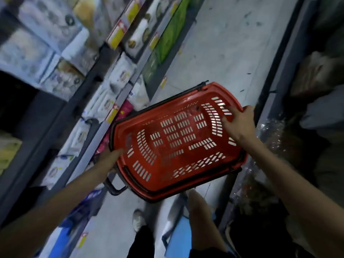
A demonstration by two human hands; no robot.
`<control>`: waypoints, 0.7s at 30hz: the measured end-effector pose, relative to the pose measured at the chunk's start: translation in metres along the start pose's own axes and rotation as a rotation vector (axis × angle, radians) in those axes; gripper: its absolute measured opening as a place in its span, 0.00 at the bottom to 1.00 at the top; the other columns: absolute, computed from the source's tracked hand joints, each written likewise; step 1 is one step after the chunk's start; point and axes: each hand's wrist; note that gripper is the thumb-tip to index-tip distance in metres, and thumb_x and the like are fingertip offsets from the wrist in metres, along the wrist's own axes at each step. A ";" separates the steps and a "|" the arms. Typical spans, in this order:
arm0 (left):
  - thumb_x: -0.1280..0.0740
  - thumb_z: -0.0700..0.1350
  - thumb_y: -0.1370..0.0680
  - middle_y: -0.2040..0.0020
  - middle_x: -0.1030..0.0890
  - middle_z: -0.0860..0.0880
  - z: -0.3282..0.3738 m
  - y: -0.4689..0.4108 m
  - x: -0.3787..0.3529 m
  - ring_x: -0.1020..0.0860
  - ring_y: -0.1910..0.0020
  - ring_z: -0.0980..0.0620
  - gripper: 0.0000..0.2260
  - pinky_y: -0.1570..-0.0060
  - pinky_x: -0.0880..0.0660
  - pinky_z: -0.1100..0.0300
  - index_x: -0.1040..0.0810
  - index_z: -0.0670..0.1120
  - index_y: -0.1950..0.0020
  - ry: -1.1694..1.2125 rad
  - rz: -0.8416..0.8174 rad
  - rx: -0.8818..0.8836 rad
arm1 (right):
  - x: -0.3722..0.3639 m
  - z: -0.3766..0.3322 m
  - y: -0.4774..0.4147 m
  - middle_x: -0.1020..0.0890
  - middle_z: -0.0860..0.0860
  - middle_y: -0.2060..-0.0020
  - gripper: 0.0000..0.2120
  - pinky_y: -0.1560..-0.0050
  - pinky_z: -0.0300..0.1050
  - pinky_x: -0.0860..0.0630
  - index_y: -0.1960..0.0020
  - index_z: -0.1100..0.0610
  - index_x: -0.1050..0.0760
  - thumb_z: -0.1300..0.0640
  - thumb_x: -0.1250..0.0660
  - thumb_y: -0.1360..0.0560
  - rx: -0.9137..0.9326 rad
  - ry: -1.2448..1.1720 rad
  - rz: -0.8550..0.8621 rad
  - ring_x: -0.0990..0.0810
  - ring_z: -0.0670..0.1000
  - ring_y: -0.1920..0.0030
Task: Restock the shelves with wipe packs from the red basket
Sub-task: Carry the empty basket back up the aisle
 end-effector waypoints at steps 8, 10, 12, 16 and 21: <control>0.29 0.48 0.21 0.51 0.16 0.45 0.217 0.030 -0.067 0.18 0.55 0.47 0.13 0.57 0.22 0.55 0.22 0.46 0.37 -0.213 -0.062 -0.162 | 0.171 0.038 -0.054 0.31 0.61 0.38 0.23 0.32 0.60 0.28 0.30 0.48 0.24 0.47 0.33 0.25 -0.144 -0.072 0.178 0.27 0.66 0.36; 0.30 0.48 0.20 0.49 0.16 0.43 0.265 0.035 -0.084 0.19 0.56 0.47 0.14 0.59 0.23 0.55 0.22 0.45 0.37 -0.269 -0.035 -0.202 | 0.205 0.045 -0.068 0.31 0.61 0.37 0.23 0.32 0.61 0.28 0.30 0.47 0.24 0.46 0.34 0.24 -0.174 -0.089 0.197 0.28 0.67 0.35; 0.30 0.49 0.21 0.47 0.17 0.42 0.310 0.042 -0.097 0.19 0.56 0.46 0.17 0.59 0.21 0.54 0.23 0.43 0.35 -0.311 -0.007 -0.256 | 0.237 0.050 -0.082 0.31 0.61 0.36 0.23 0.30 0.62 0.30 0.29 0.45 0.24 0.46 0.36 0.24 -0.208 -0.109 0.203 0.30 0.68 0.33; 0.29 0.50 0.21 0.44 0.18 0.43 0.394 0.053 -0.123 0.18 0.50 0.44 0.25 0.57 0.18 0.51 0.28 0.42 0.27 -0.348 -0.013 -0.360 | 0.294 0.054 -0.108 0.30 0.65 0.34 0.24 0.27 0.61 0.32 0.28 0.45 0.25 0.43 0.36 0.23 -0.252 -0.139 0.194 0.32 0.68 0.30; 0.26 0.51 0.28 0.50 0.15 0.43 0.496 0.058 -0.153 0.18 0.57 0.47 0.16 0.51 0.18 0.49 0.19 0.44 0.44 -0.334 0.010 -0.533 | 0.354 0.046 -0.145 0.22 0.67 0.36 0.34 0.25 0.56 0.34 0.28 0.50 0.24 0.42 0.40 0.32 -0.244 -0.177 0.208 0.34 0.66 0.28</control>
Point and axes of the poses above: each hand's wrist, its own y-axis away from the middle knuckle, its own x-axis out of the back of the hand, z = x × y
